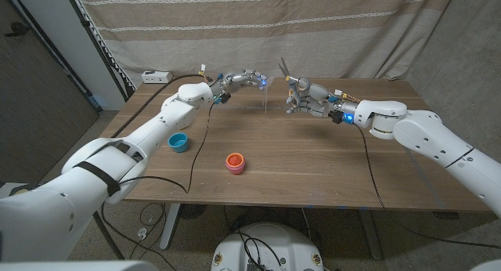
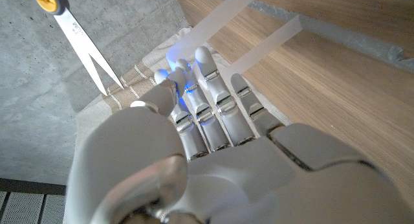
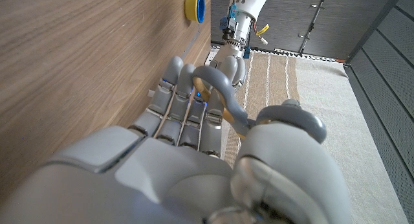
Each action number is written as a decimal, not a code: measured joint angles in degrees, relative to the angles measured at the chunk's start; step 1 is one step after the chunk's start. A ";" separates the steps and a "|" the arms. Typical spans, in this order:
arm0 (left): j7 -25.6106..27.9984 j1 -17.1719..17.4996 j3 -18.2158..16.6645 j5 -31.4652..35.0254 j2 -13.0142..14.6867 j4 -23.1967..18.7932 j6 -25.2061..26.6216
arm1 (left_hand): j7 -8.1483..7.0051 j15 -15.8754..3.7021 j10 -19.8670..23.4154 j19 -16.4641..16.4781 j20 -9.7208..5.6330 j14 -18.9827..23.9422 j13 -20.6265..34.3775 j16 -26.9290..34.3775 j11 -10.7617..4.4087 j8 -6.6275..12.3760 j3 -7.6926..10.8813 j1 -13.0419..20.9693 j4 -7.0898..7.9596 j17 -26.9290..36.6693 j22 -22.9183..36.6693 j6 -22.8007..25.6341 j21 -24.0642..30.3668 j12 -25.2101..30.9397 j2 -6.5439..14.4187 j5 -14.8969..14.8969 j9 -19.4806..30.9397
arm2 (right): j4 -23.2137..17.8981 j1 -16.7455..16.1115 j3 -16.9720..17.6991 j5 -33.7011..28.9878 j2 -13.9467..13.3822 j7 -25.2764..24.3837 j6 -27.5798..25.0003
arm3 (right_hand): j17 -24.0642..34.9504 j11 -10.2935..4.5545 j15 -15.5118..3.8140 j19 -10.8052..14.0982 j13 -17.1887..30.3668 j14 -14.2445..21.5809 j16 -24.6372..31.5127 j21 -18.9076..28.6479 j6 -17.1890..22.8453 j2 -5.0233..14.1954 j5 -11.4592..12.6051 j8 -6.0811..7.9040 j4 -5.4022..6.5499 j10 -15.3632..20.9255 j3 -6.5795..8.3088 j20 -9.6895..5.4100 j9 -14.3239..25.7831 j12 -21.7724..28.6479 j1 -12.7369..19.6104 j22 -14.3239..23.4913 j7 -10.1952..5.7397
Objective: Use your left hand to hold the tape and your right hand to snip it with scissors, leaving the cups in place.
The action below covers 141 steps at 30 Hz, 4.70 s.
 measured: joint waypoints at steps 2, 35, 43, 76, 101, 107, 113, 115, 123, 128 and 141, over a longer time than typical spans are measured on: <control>-1.10 -0.62 0.00 -0.42 -0.36 1.08 -0.41 | -0.05 0.00 -0.81 -0.52 0.09 0.00 3.69 0.00 0.12 0.86 -0.24 0.00 0.24 0.59 0.24 -0.80 0.62 0.00 0.01 0.00 1.45 | 0.00 -0.09 0.05 0.00 -0.04 0.07 0.13 | -0.24 0.00 0.00 -0.20 0.00 0.00 0.00 0.04 0.00 0.00 0.00 0.00 0.00 0.00 0.00 -0.20 0.00 0.00 0.00 0.00 0.00; -12.13 -5.77 -2.70 -7.11 -6.36 13.17 -2.05 | -0.86 0.62 -3.87 -2.16 0.12 -1.43 8.31 -1.22 -0.09 6.84 -1.52 -0.45 1.36 3.55 0.28 -5.48 3.16 0.67 1.82 -0.02 12.30 | -2.21 -3.93 2.81 0.60 -1.79 -0.96 2.84 | -1.32 0.17 -0.11 -0.19 -0.46 -0.11 0.21 1.16 -0.01 0.00 -0.40 -0.88 0.03 -0.17 0.03 -0.19 -0.15 0.02 0.00 -0.53 0.01; -15.25 -6.27 -2.83 -8.29 -6.90 14.32 -2.08 | -0.62 0.71 -4.40 -2.66 0.00 -1.95 11.09 -1.94 -0.03 7.74 -1.51 -0.61 1.35 3.55 0.28 -6.11 3.61 0.67 1.98 -0.03 14.03 | -2.70 -4.77 3.26 0.64 -2.13 -0.98 2.92 | -1.32 0.18 -0.11 -0.18 -0.80 -0.11 0.21 1.37 -0.01 0.00 -0.40 -1.29 0.03 -0.17 0.03 -0.19 -0.17 0.02 0.00 -0.53 0.01; -20.93 -9.32 -6.70 -10.77 -12.95 26.03 -1.00 | -1.97 1.34 -6.07 -3.58 0.31 -3.99 10.25 -3.49 -0.18 8.08 -0.61 -1.04 2.71 3.40 -0.41 -8.64 4.88 3.32 2.41 0.00 14.34 | -4.44 -5.22 2.36 1.26 -2.91 1.87 3.76 | -1.73 0.20 0.14 -0.59 -0.77 -0.49 0.66 2.23 1.03 0.23 -0.40 -1.63 -0.21 -0.20 0.28 -0.19 -0.85 0.98 0.23 -0.79 -0.42; -20.60 -7.68 -6.96 -11.94 -13.04 23.09 -0.08 | -2.50 1.34 -7.50 -3.99 -0.10 -3.98 9.37 -3.48 -0.16 7.85 0.01 -1.04 2.84 3.67 -0.67 -8.92 6.15 5.94 2.42 0.21 13.27 | -5.10 -4.90 1.29 2.39 -3.45 4.22 2.51 | -3.29 0.54 -0.10 -0.59 -1.61 -0.73 0.38 2.67 1.13 0.23 -0.67 -2.05 -0.21 -0.30 0.28 -0.19 -0.80 1.63 0.23 -1.06 -0.51; -20.54 -6.88 -7.00 -12.56 -12.63 21.44 0.80 | -2.59 1.36 -7.50 -4.19 0.11 -3.73 9.38 -2.55 -0.16 7.85 0.09 -1.05 2.92 4.81 -0.85 -8.83 6.55 5.99 2.42 0.21 12.74 | -4.94 -5.02 1.12 2.55 -3.41 4.17 2.52 | -3.77 0.63 -0.10 -0.58 -1.62 -0.72 0.38 2.67 1.13 0.23 -0.67 -2.29 -0.21 -0.40 0.28 -0.19 -0.80 1.63 0.23 -1.06 -0.51; -20.52 -6.11 -7.01 -12.70 -12.17 19.84 1.00 | -2.59 1.12 -7.37 -4.40 0.31 -2.94 8.87 -0.37 -0.03 7.84 -1.18 -0.86 1.66 8.04 -0.60 -8.83 7.40 5.99 2.60 0.21 12.45 | -4.88 -5.08 1.15 2.67 -3.42 4.04 2.59 | -4.21 0.64 -0.10 -0.90 -1.87 -0.72 -0.02 2.67 1.13 0.23 -0.67 -2.29 -0.20 -0.42 0.28 0.12 -0.80 1.64 0.23 -1.06 -0.51; -20.49 -5.87 -7.04 -13.15 -12.04 19.33 1.69 | -2.59 1.06 -7.18 -4.40 0.31 -3.01 8.82 -0.37 0.16 7.84 -1.18 -0.83 1.66 8.64 -0.50 -8.83 7.62 5.99 2.64 0.21 12.45 | -4.57 -5.09 1.16 2.68 -3.31 3.98 2.80 | -4.11 0.73 -0.10 -0.90 -1.91 -0.72 -0.02 2.92 1.13 0.23 -0.67 -2.29 -0.21 -0.50 0.28 0.12 -0.80 1.68 0.23 -1.06 -0.51; -20.45 -5.07 -7.06 -13.95 -11.69 17.83 2.42 | -2.89 1.23 -7.18 -4.71 0.00 -3.48 8.93 0.25 0.16 7.84 -1.34 -0.83 1.82 10.76 -0.50 -8.53 8.27 5.99 2.64 0.20 11.87 | -4.44 -5.44 1.49 2.68 -3.13 3.89 3.43 | -4.23 0.73 -0.10 -0.89 -2.00 -0.72 -0.02 3.11 1.35 0.23 -0.67 -2.28 -0.20 -0.51 0.28 0.12 -0.80 1.91 0.23 -1.06 -0.30; -20.44 -5.00 -7.04 -14.10 -11.70 17.76 2.43 | -2.89 1.44 -7.18 -4.71 0.00 -4.09 9.07 0.29 0.16 7.84 -1.34 -0.82 1.82 11.54 -0.58 -8.53 8.76 5.99 2.64 0.20 11.42 | -4.70 -5.74 1.73 2.68 -3.13 3.88 3.87 | -4.23 0.73 -0.10 -0.89 -2.04 -0.72 -0.02 3.11 1.35 0.23 -0.67 -2.28 -0.20 -0.51 0.28 0.12 -0.88 1.91 0.23 -1.05 -0.30; -19.32 -4.60 -6.90 -14.24 -11.96 17.43 2.40 | -2.57 0.59 -7.19 -5.01 0.31 -0.73 9.05 -4.87 0.16 8.12 0.42 -0.83 2.82 1.23 -1.47 -8.21 10.20 5.99 2.64 0.45 11.16 | -5.61 -6.94 2.49 2.77 -3.62 3.68 4.59 | -4.50 0.80 -0.10 -0.89 -2.04 -0.72 -0.02 3.55 1.35 0.23 -0.67 -2.69 -0.20 -0.58 0.28 0.11 -0.79 1.99 0.23 -1.33 -0.30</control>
